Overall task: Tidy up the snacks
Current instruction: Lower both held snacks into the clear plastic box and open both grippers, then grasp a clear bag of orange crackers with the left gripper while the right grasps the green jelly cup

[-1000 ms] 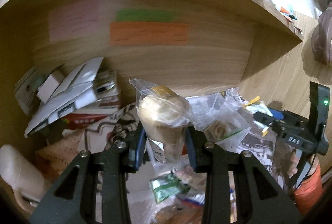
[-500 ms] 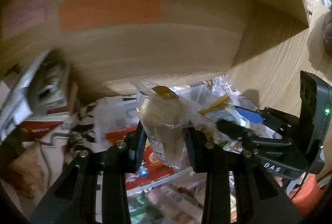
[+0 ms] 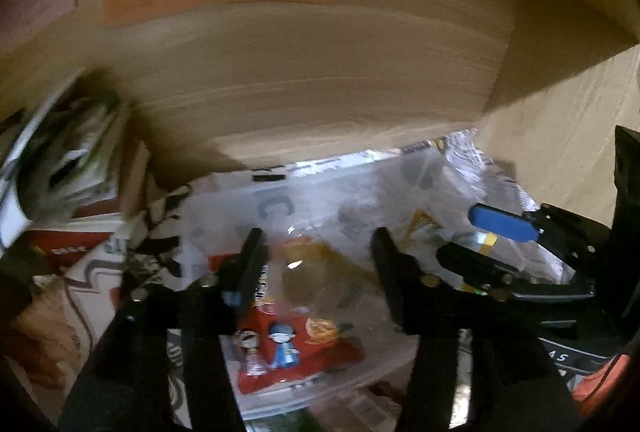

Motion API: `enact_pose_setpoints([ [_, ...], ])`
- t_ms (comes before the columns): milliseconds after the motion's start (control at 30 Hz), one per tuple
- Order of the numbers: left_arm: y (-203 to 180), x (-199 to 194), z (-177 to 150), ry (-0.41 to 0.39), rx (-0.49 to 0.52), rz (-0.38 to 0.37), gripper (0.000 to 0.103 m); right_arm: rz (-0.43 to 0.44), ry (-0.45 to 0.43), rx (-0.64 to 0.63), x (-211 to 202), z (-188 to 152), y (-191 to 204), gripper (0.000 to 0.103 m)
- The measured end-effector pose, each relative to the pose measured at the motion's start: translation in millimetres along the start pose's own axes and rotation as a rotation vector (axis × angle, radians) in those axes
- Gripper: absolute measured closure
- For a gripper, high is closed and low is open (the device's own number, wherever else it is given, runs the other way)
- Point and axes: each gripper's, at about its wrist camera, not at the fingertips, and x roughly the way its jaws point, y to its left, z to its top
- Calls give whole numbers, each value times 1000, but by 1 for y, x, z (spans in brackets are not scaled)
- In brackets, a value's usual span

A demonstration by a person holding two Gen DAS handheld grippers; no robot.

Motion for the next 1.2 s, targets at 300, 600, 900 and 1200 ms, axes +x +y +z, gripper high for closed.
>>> enact_pose_setpoints([
  [300,7,-34,-7,-62,12,30,33,-20,-49,8,-23,0,4,44],
  [600,8,-82,-31,-111,6,35,23,-19,-107,13,-67,-14,13,44],
  [900,20,-113,-83,-84,-18,65,20,-39,-92,42,-93,-52,18,43],
  [1200,29,-117,-140,6,-48,66,19,-59,-30,111,-101,-94,12,43],
])
